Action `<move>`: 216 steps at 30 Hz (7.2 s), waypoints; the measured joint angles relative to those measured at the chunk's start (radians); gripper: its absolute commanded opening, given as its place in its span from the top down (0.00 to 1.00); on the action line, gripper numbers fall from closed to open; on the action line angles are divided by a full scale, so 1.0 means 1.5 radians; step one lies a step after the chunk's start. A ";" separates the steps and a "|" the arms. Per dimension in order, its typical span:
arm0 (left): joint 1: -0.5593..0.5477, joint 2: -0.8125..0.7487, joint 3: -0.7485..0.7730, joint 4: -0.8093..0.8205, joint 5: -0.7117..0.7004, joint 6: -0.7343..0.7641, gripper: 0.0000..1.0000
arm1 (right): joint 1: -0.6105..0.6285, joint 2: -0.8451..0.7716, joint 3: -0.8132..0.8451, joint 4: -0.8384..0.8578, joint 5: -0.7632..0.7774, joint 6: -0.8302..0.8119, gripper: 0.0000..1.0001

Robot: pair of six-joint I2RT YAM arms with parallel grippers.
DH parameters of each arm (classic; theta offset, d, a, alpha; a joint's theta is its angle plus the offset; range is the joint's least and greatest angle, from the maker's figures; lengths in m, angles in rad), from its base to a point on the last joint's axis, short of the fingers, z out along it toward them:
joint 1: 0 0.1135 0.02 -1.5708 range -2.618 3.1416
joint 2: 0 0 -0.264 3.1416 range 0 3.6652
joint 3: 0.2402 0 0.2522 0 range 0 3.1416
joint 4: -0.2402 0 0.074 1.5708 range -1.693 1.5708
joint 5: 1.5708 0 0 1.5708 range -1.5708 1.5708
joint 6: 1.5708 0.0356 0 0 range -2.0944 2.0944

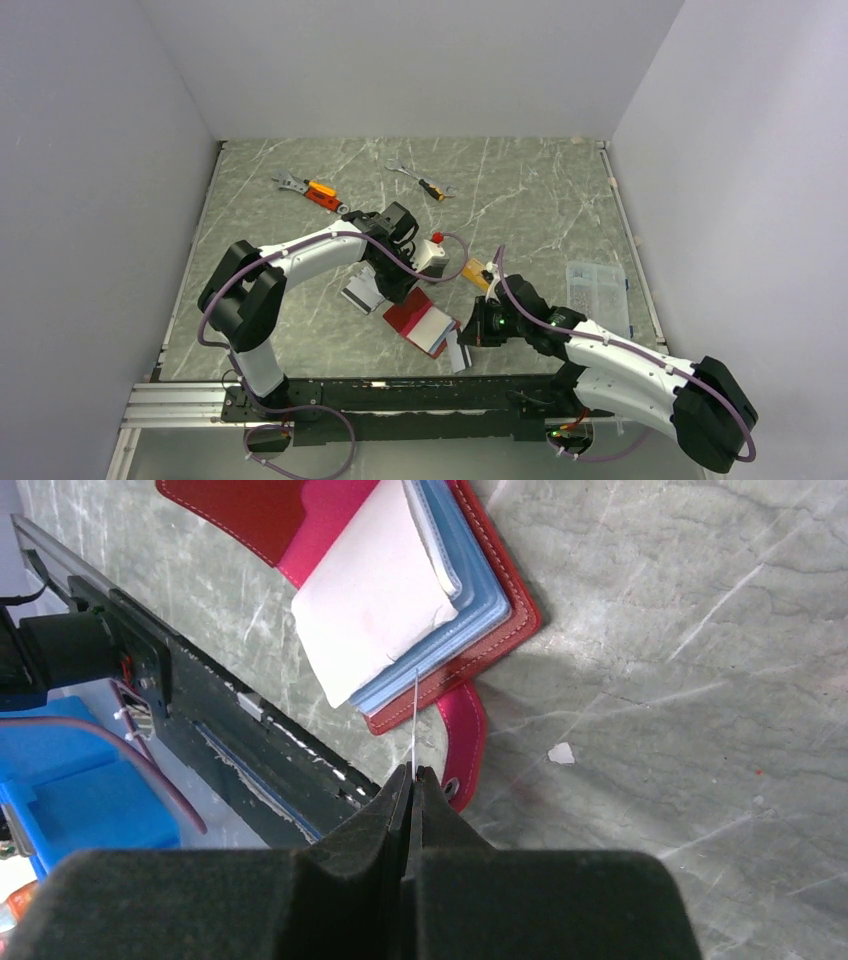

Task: Put the credit cards into the card holder
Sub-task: Open the card holder at the center of the board, then insert the credit card into the card holder.

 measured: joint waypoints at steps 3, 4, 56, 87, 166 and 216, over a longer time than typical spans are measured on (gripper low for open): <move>0.000 0.000 0.000 0.000 0.000 0.000 1.00 | 0.000 0.000 0.010 -0.003 0.000 -0.002 1.00; 0.000 0.000 0.000 0.000 0.000 0.000 1.00 | 0.000 0.000 0.012 -0.003 0.000 -0.003 1.00; 0.000 -0.008 -0.011 0.002 0.004 0.001 1.00 | 0.008 0.119 0.070 0.068 -0.020 -0.012 1.00; 0.084 -0.085 -0.210 0.129 0.236 -0.094 0.94 | 0.028 0.270 0.154 0.166 -0.048 -0.023 1.00; -0.189 -0.096 -0.217 0.122 -0.048 0.125 1.00 | 0.030 0.283 0.171 0.038 -0.034 -0.079 1.00; -0.201 -0.125 -0.240 0.068 -0.120 0.415 1.00 | -0.012 0.274 0.153 0.083 0.005 -0.108 1.00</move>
